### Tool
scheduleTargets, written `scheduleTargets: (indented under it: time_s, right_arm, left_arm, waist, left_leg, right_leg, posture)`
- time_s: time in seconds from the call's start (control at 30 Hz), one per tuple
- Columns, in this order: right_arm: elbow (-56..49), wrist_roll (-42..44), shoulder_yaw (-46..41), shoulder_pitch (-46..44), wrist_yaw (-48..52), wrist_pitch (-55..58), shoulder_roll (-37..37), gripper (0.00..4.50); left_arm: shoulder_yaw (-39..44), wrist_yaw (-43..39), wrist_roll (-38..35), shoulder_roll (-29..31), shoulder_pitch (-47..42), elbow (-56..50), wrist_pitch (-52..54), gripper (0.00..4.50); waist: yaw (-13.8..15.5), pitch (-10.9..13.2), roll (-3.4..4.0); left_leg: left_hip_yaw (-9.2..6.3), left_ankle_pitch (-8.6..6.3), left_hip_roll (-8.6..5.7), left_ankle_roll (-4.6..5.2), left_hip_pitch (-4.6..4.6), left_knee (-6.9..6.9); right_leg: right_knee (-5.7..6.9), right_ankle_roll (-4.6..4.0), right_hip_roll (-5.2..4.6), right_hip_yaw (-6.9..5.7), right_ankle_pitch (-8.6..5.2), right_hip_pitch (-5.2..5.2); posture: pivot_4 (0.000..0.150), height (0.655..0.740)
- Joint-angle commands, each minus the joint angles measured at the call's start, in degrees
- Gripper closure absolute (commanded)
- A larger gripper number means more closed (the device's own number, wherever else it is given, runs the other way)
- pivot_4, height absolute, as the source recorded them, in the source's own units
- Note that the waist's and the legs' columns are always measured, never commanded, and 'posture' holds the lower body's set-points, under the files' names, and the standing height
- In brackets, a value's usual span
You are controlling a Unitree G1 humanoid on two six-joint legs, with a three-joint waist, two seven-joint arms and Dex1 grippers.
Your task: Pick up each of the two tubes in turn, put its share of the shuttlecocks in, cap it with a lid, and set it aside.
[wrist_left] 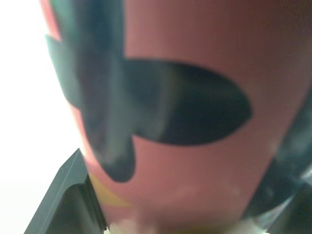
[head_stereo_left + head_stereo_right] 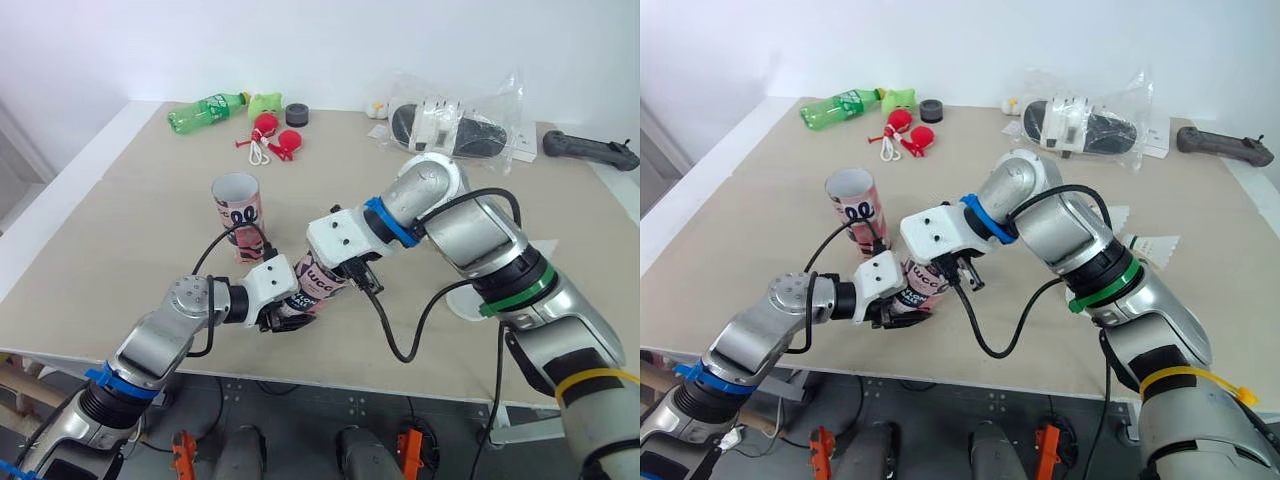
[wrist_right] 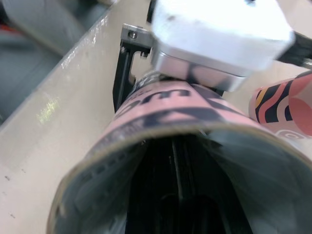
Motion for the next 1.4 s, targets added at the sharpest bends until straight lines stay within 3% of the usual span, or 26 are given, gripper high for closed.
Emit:
scheduleTargets:
  time_s: [0.03, 0.37, 0.6, 0.7, 0.8, 0.9, 0.93, 0.97, 1.23, 1.4]
  right_arm:
    - [-4.78, 6.79, -7.00, -1.63, 2.03, 4.87, -1.92, 4.45]
    - [-6.09, 15.74, -15.41, -2.01, 1.25, 11.02, -8.99, 4.45]
    - [-3.58, 22.77, -23.01, -0.93, 2.59, 11.11, -14.10, 4.45]
    - [-0.63, 21.44, -23.04, 0.60, 2.69, 10.04, -17.98, 3.60]
    - [2.97, 17.83, -21.16, 3.25, 3.16, 6.43, -22.82, 2.09]
    - [6.12, 13.15, -17.26, 6.35, 3.30, 1.62, -27.37, 1.05]
    - [6.71, 12.50, -16.25, 6.88, 3.30, 1.42, -28.28, 0.40]
    - [7.26, 12.00, -15.22, 7.27, 3.30, 1.69, -28.99, 0.04]
    - [16.03, 0.87, -5.81, 9.72, 3.30, -4.62, -30.08, 0.04]
    - [20.68, -1.84, -3.21, 9.06, 3.30, -6.60, -29.50, 0.04]
  left_arm:
    - [-0.27, -0.10, -0.11, -0.06, 0.64, -1.51, -0.99, 1.51]
    - [2.00, 0.34, -1.07, 0.30, 2.65, -3.85, -1.26, 1.51]
    - [4.45, 1.64, -3.94, -2.74, 2.91, -4.90, -2.92, 1.51]
    - [5.82, 2.01, -6.15, -5.23, 2.90, -5.22, -4.12, 1.51]
    - [6.96, 2.36, -8.28, -7.89, 3.08, -4.83, -6.04, 1.51]
    - [7.91, 3.03, -10.11, -11.44, 2.98, -3.21, -8.77, 1.51]
    - [8.08, 3.19, -10.38, -12.44, 3.00, -2.51, -9.75, 1.51]
    - [8.13, 3.33, -10.38, -13.41, 3.11, -1.47, -10.96, 1.51]
    - [4.00, 2.50, -5.49, -21.51, 5.24, 16.10, -27.45, 1.51]
    - [3.51, 3.03, -5.66, -24.47, 5.24, 20.71, -29.92, 1.51]
  waist:
    - [0.02, 0.00, 0.00]
    - [-0.06, 0.00, 0.00]
    - [0.04, 0.06, 0.02]
    - [-0.01, 0.07, 0.00]
    - [0.01, 0.08, 0.00]
    - [0.03, 0.08, 0.00]
    - [-0.02, 0.09, -0.02]
    - [-0.02, 0.10, 0.01]
    - [-0.22, 0.10, 0.23]
    - [-0.11, 0.10, 0.23]
  left_leg:
    - [-0.01, 0.00, -0.01, 0.00, -0.05, 0.00]
    - [-0.19, -0.01, -0.06, 0.00, -0.21, -0.13]
    - [-0.22, -0.01, -0.07, 0.00, -0.32, -0.15]
    - [-0.22, -0.01, -0.09, 0.00, -0.35, -0.15]
    - [-0.23, -0.01, -0.09, 0.00, -0.33, -0.18]
    - [-0.21, -0.01, -0.09, 0.00, -0.33, -0.18]
    - [-0.21, -0.01, -0.10, 0.00, -0.33, -0.18]
    - [-0.20, -0.01, -0.10, 0.00, -0.34, -0.17]
    - [-0.06, 0.00, -0.08, -0.01, -0.25, -0.21]
    - [-0.07, 0.00, -0.11, -0.01, -0.30, -0.21]
  right_leg:
    - [0.00, -0.10, -0.01, 0.00, 0.03, -0.01]
    - [-0.01, -0.25, 0.01, -0.08, -0.02, -0.16]
    - [-0.02, -0.26, -0.01, -0.11, -0.06, -0.23]
    - [-0.06, -0.25, -0.03, -0.12, -0.06, -0.23]
    - [-0.05, -0.26, -0.03, -0.13, -0.07, -0.24]
    - [-0.06, -0.25, -0.03, -0.12, -0.07, -0.24]
    - [-0.08, -0.24, -0.04, -0.13, -0.08, -0.22]
    - [-0.09, -0.23, -0.04, -0.11, -0.08, -0.23]
    - [-0.08, -0.20, -0.03, -0.03, -0.04, -0.31]
    - [-0.09, -0.24, -0.05, 0.00, -0.02, -0.30]
  posture:
    - [0.150, 0.7400]
    - [0.150, 0.7400]
    - [0.150, 0.7400]
    - [0.150, 0.7400]
    - [0.150, 0.7400]
    - [0.150, 0.7400]
    - [0.150, 0.7400]
    - [0.150, 0.7400]
    - [0.150, 0.7400]
    - [0.150, 0.7400]
